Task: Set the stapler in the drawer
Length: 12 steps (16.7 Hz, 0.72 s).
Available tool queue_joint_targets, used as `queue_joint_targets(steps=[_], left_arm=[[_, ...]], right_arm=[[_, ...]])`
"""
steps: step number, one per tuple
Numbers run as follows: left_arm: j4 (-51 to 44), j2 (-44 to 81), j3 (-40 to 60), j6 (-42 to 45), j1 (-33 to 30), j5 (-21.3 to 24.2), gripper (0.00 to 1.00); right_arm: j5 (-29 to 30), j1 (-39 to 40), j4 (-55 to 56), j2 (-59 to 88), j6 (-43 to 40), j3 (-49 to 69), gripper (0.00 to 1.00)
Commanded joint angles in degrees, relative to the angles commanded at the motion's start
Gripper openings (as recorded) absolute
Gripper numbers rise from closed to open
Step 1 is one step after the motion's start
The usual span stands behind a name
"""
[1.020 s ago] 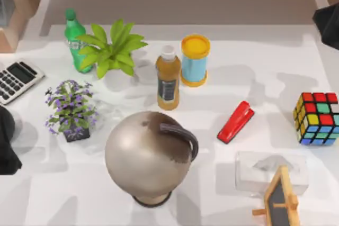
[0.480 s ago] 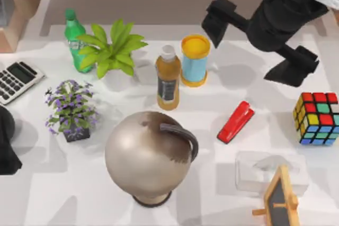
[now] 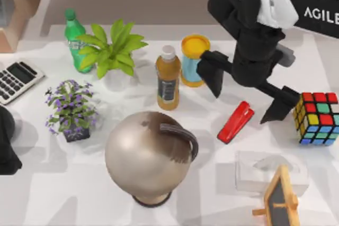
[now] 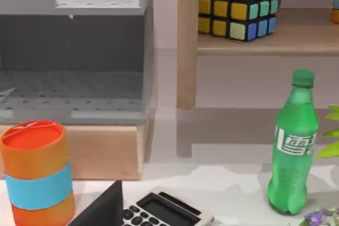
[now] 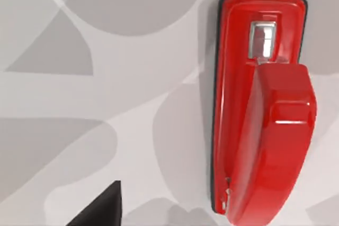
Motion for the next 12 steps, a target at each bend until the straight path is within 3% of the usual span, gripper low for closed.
queue_joint_targets(steps=[5,12], left_arm=[[0.0,0.0,0.0,0.0,0.0,0.0,1.00],[0.0,0.0,0.0,0.0,0.0,0.0,1.00]], right_arm=[[0.0,0.1,0.3,0.0,-0.1,-0.4,1.00],[0.0,0.1,9.6,3.2,0.1,-6.3,1.00]])
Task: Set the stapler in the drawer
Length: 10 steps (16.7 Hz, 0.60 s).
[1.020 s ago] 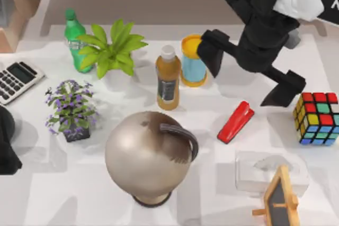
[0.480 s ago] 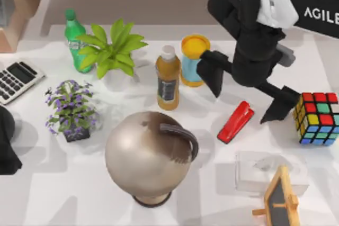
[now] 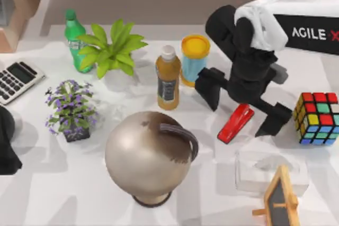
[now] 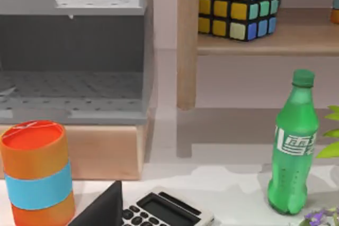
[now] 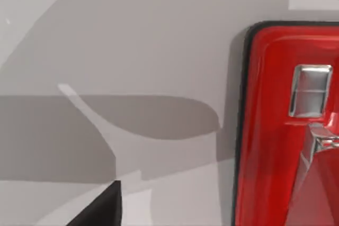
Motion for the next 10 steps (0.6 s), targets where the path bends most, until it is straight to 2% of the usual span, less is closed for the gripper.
queue_joint_targets(steps=[4,10], left_arm=[[0.0,0.0,0.0,0.0,0.0,0.0,1.00],[0.0,0.0,0.0,0.0,0.0,0.0,1.00]], right_arm=[[0.0,0.0,0.2,0.1,0.0,-0.1,1.00],[0.0,0.0,0.2,0.1,0.0,-0.1,0.55]])
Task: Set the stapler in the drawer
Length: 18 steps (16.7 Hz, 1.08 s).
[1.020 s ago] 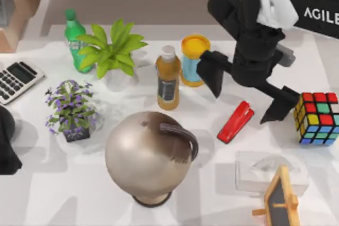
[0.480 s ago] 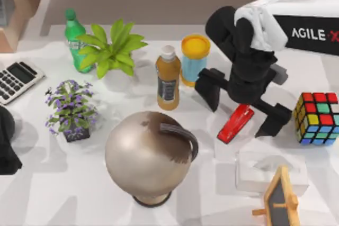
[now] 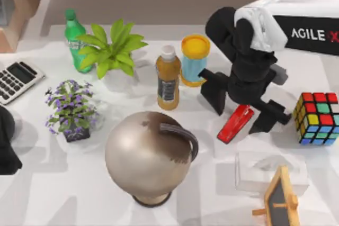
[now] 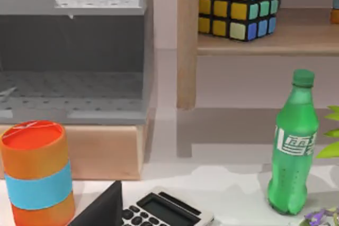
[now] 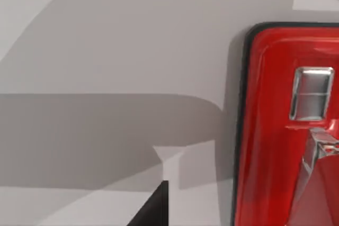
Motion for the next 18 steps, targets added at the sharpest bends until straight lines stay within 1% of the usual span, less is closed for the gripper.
queue_joint_targets(steps=[7,8,18], left_arm=[[0.0,0.0,0.0,0.0,0.0,0.0,1.00],[0.0,0.0,0.0,0.0,0.0,0.0,1.00],[0.0,0.0,0.0,0.0,0.0,0.0,1.00]], right_arm=[[0.0,0.0,0.0,0.0,0.0,0.0,0.02],[0.0,0.0,0.0,0.0,0.0,0.0,0.00],[0.0,0.0,-1.0,-0.7,0.1,0.8,0.00]])
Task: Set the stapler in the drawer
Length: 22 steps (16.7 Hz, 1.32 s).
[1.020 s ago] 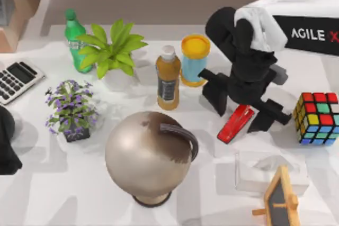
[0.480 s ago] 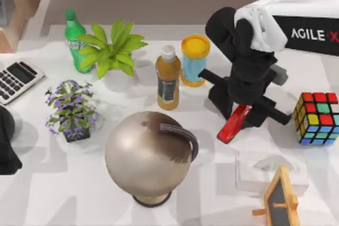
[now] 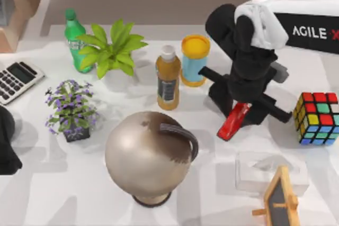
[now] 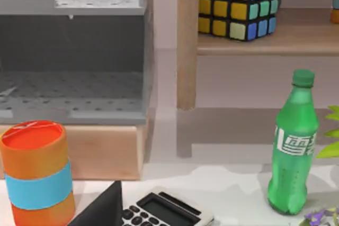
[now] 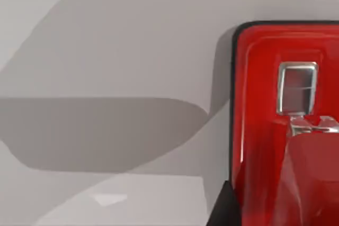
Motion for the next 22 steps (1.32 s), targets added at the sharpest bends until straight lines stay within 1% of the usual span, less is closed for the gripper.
queue_joint_targets(steps=[3,8,11,13,16,22], left_arm=[[0.0,0.0,0.0,0.0,0.0,0.0,1.00],[0.0,0.0,0.0,0.0,0.0,0.0,1.00],[0.0,0.0,0.0,0.0,0.0,0.0,1.00],[0.0,0.0,0.0,0.0,0.0,0.0,1.00],[0.0,0.0,0.0,0.0,0.0,0.0,1.00],[0.0,0.0,0.0,0.0,0.0,0.0,1.00]], right_arm=[[0.0,0.0,-4.2,-1.2,-0.1,2.2,0.00],[-0.1,0.0,-4.6,-1.4,0.0,2.6,0.00],[0.2,-2.5,-6.3,-3.7,-2.6,5.4,0.00],[0.6,-6.0,-8.8,-5.5,-6.4,8.7,0.00],[1.5,-13.1,-13.9,-7.6,-14.6,15.2,0.00],[3.0,-30.0,-25.8,-6.2,-37.1,31.6,0.00]])
